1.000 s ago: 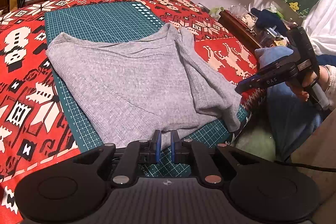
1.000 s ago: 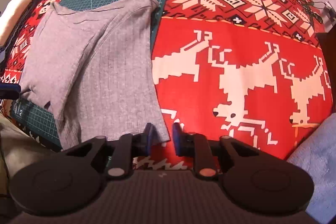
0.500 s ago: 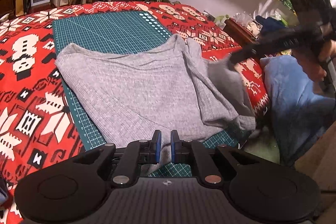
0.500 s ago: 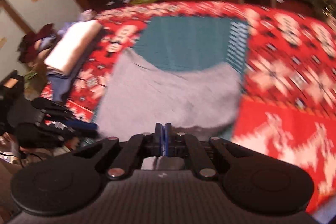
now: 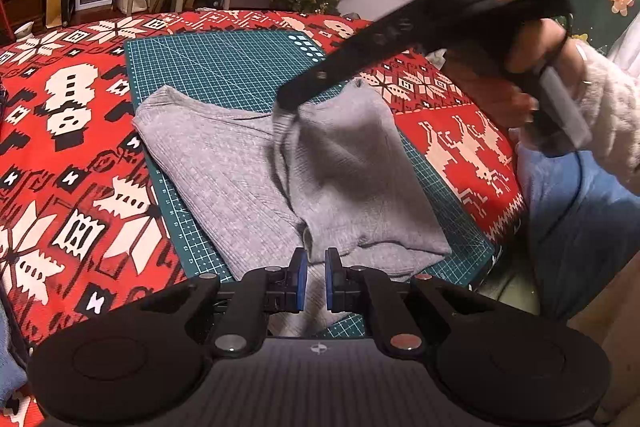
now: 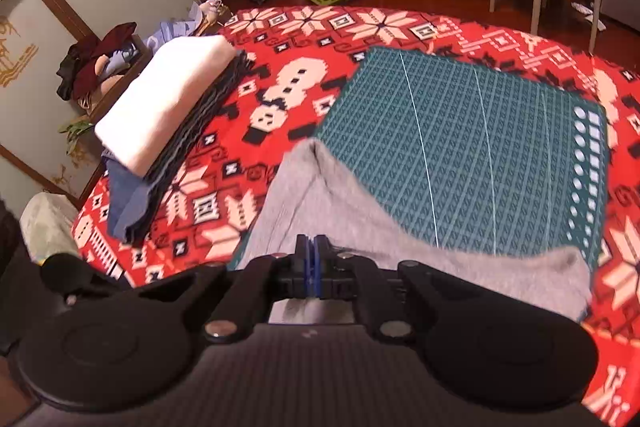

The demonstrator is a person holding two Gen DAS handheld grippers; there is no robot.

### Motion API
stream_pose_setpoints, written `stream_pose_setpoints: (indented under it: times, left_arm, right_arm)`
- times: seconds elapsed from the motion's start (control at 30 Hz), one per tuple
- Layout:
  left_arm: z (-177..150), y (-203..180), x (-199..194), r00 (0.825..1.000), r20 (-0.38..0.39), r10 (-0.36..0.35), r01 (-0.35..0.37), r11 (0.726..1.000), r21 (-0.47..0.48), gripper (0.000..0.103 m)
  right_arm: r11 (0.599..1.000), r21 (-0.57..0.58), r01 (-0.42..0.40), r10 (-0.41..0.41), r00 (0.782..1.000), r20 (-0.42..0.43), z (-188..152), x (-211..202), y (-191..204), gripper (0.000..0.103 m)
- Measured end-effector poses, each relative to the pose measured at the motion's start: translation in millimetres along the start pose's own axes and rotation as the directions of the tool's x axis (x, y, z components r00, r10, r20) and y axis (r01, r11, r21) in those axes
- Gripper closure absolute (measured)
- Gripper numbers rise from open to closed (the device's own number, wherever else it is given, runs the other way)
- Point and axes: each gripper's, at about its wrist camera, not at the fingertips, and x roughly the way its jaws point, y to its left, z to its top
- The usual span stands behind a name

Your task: Fold clothes

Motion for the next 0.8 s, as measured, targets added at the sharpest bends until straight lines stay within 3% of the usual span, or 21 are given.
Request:
stream_pose_setpoints:
  times: [0.23,0.37,0.53,0.57,0.6,0.8]
  left_arm:
    - [4.0,-3.1,6.4,1.000,0.006,-0.009,0.009,1.000,0.009,0.096]
    - [6.2,-4.0,15.7,1.000,-0.010,-0.004,0.005,1.000,0.020,0.083]
    - [8.2,-3.4,25.7,0.999,-0.030,-0.030,0.030,1.000,-0.001,0.079]
    - [8.5,-2.8,28.1,0.999,-0.034,-0.041,0.041,0.999,-0.004,0.080]
    - [8.7,-3.4,29.6,0.998,-0.038,-0.052,0.052,0.999,-0.006,0.099]
    - [9.8,-23.8,10.3,0.994,-0.002,-0.113,0.113,0.994,0.010,0.102]
  right_arm:
    - [0.999,0.045,-0.024,0.023,0.999,0.024,9.8,16.3,-6.5,0.101]
    - [0.999,0.047,-0.015,0.014,1.000,0.015,7.2,20.6,-9.6,0.101]
    - [0.999,0.045,-0.027,0.026,1.000,0.013,0.5,17.2,-10.6,0.101]
    - [0.999,0.045,-0.028,0.027,1.000,0.015,0.0,16.1,-10.9,0.101]
    - [0.998,0.049,-0.029,0.028,0.999,0.017,-0.4,14.9,-11.7,0.101]
    - [0.998,0.049,-0.041,0.039,0.999,0.035,0.3,-2.3,-16.5,0.101]
